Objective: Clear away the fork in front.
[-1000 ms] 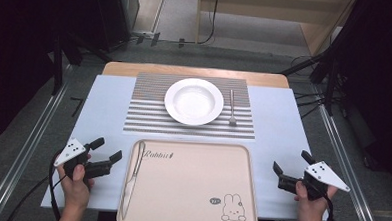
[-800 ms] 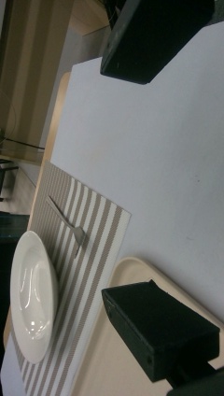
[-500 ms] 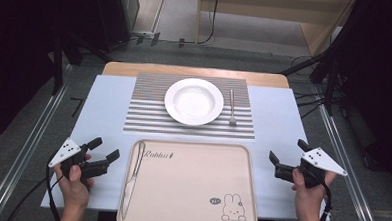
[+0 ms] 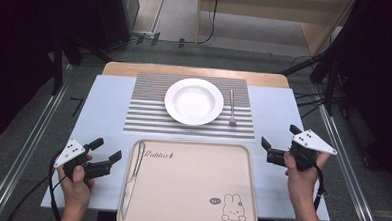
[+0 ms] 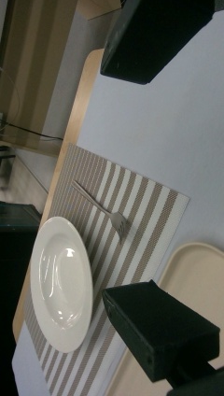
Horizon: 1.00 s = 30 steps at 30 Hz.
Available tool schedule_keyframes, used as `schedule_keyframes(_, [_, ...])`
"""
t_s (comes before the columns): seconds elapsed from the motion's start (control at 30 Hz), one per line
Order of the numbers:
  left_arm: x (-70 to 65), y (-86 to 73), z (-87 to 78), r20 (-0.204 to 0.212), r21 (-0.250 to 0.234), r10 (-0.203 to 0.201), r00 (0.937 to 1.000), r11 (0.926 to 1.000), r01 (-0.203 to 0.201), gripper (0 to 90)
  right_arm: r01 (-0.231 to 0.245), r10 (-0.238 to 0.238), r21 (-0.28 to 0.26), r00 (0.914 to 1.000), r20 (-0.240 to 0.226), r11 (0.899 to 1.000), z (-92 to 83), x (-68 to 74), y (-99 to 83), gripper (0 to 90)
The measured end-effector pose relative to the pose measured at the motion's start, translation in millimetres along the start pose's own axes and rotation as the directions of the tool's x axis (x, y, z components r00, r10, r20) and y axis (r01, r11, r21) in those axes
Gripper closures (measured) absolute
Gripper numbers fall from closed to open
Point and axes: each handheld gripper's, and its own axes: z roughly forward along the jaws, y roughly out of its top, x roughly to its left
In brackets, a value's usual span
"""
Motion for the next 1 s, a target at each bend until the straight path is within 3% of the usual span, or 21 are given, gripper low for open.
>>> schedule_keyframes(0.7, [-0.5,-0.3,0.5,-0.009,-0.001,-0.002,1.0,1.0,0.002,13.0,0.027,-0.025,0.078,0.9995,-0.02,0.997,44.7,7.8,37.5,0.0])
schedule_keyframes(1.0, [0.1,-0.4,-0.1,-0.01,-0.003,-0.007,0.9999,1.0,0.007,13.0,0.05,-0.048,0.132,0.9987,-0.02,0.99,67.5,13.6,52.3,0.0])
